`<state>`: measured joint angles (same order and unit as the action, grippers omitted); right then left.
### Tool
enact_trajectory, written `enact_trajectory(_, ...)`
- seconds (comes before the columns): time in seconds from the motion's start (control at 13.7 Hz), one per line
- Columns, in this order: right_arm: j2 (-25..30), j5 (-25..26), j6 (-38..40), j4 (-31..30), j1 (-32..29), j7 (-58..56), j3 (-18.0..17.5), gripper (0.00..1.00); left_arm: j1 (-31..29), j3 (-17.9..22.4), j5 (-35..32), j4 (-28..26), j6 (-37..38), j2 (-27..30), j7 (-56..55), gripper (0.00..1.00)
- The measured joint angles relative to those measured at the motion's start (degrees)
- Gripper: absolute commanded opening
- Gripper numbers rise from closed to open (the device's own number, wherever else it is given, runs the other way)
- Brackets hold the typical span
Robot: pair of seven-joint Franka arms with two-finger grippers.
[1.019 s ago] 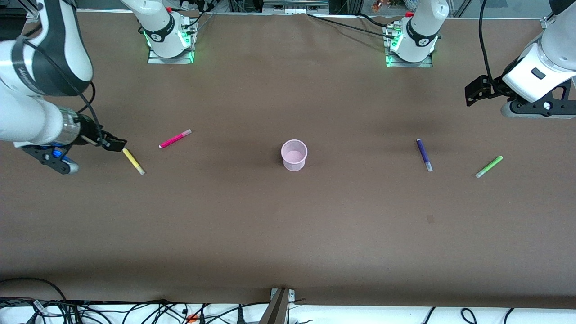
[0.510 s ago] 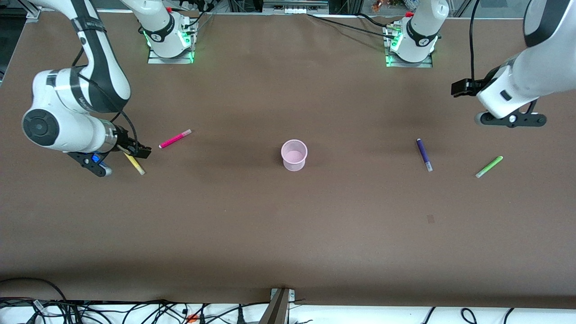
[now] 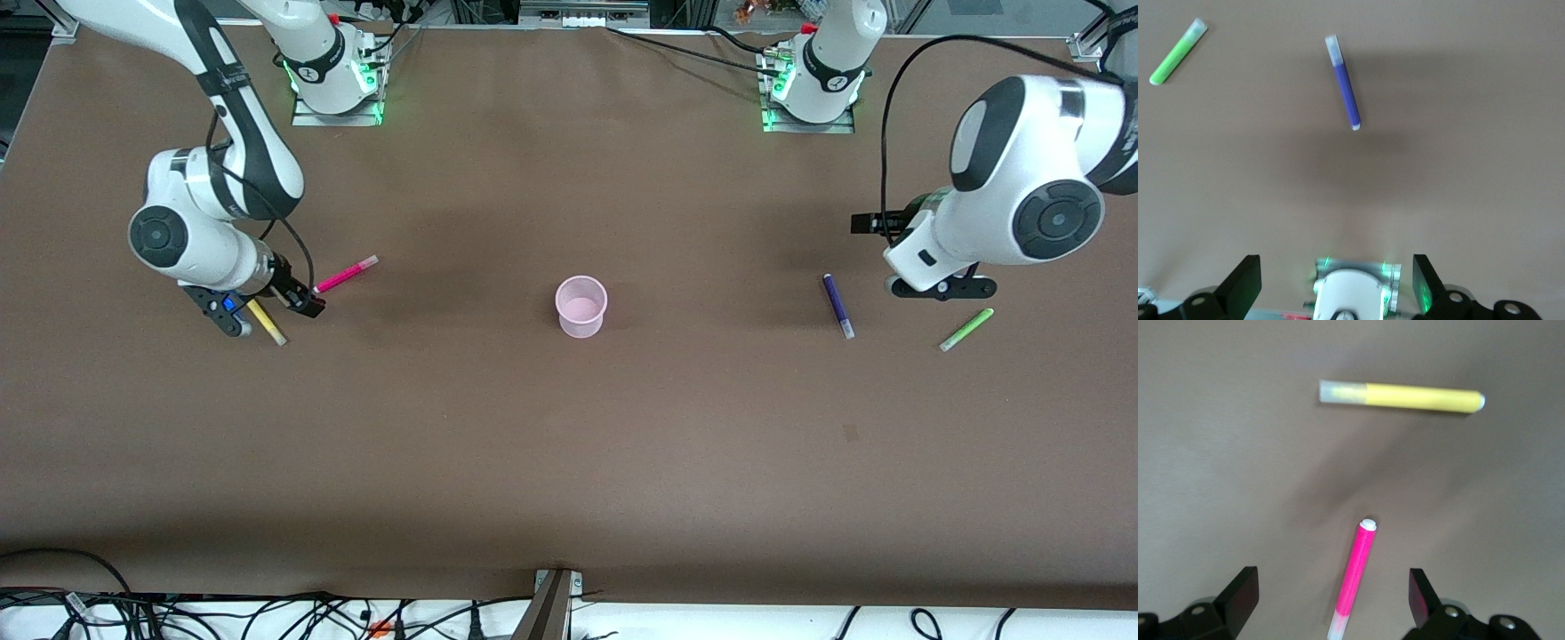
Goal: Organize pens into pink holder with both arms
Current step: 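Lower the right gripper to the pink marker while the left gripper reaches the purple marker, then close the right gripper on the pink marker while the left gripper grasps the purple marker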
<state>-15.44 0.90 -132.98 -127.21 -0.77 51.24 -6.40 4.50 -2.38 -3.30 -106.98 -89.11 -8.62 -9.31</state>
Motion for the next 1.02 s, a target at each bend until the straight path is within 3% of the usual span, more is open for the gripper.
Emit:
enact_trajectory(0.44,-0.43,-0.02,-7.2,-6.79,0.0,2.99,0.01,0.99,-0.01,0.0,0.0,-16.57,-23.03,1.81,-3.55,1.0)
enact_trajectory(0.73,-2.41,-0.03,-15.76,-10.12,0.0,3.88,0.1,0.98,-0.02,0.05,0.0,-24.99,-33.12,2.02,-5.86,1.0)
enact_trajectory(0.8,-2.92,-0.03,-16.68,-10.13,0.0,3.95,0.14,0.88,-0.02,0.06,0.0,-26.53,-35.54,2.01,-6.01,1.0)
enact_trajectory(0.95,-3.39,-0.03,-17.45,-10.12,0.0,4.03,0.18,0.38,-0.05,0.08,0.0,-28.8,-39.73,1.81,-6.08,1.0)
enact_trajectory(1.02,-3.44,-0.03,-17.66,-10.13,0.0,4.07,0.2,0.18,-0.07,0.09,0.0,-29.33,-41.56,1.46,-6.09,1.0)
